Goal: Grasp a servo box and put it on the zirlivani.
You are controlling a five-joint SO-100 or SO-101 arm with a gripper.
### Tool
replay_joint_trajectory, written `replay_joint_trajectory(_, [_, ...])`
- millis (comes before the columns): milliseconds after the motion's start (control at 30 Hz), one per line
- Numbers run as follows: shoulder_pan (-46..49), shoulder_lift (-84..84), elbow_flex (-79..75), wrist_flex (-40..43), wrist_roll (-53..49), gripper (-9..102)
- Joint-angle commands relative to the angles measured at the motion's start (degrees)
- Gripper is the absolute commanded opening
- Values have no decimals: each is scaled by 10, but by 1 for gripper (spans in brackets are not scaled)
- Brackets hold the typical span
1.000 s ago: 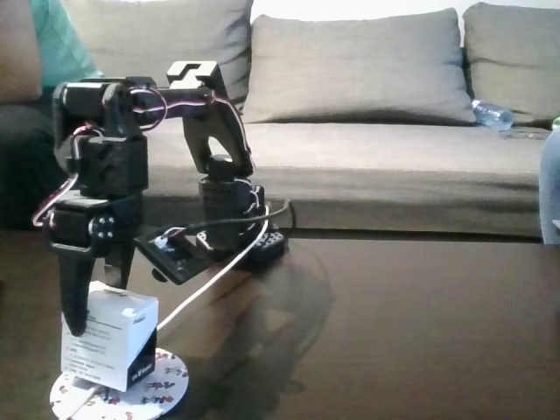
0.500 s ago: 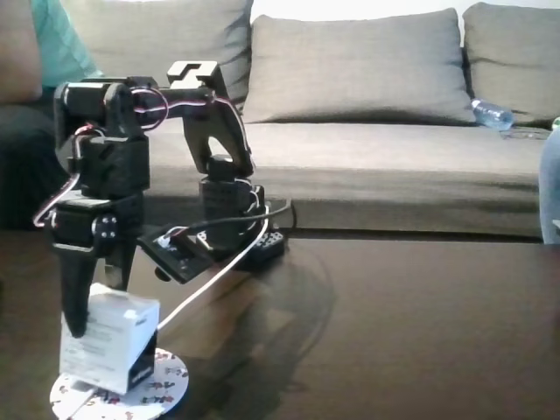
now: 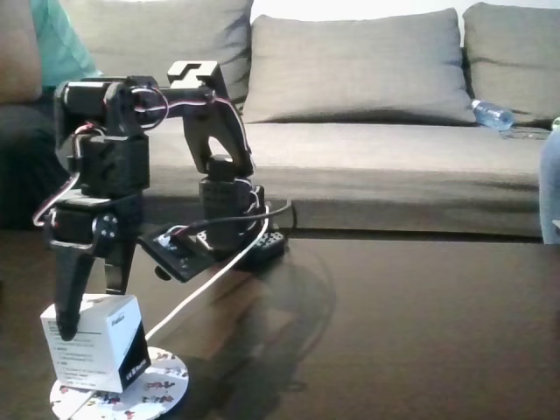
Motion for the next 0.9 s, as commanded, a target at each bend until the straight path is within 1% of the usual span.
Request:
replay_joint_trajectory(0, [4, 9, -25, 4, -4, 30])
replay_joint_trajectory(400, [3, 10, -25, 4, -5, 30])
replay_joint_trajectory(533, [4, 10, -25, 4, -5, 35])
replay_joint_trajectory(867, [4, 11, -25, 4, -5, 35])
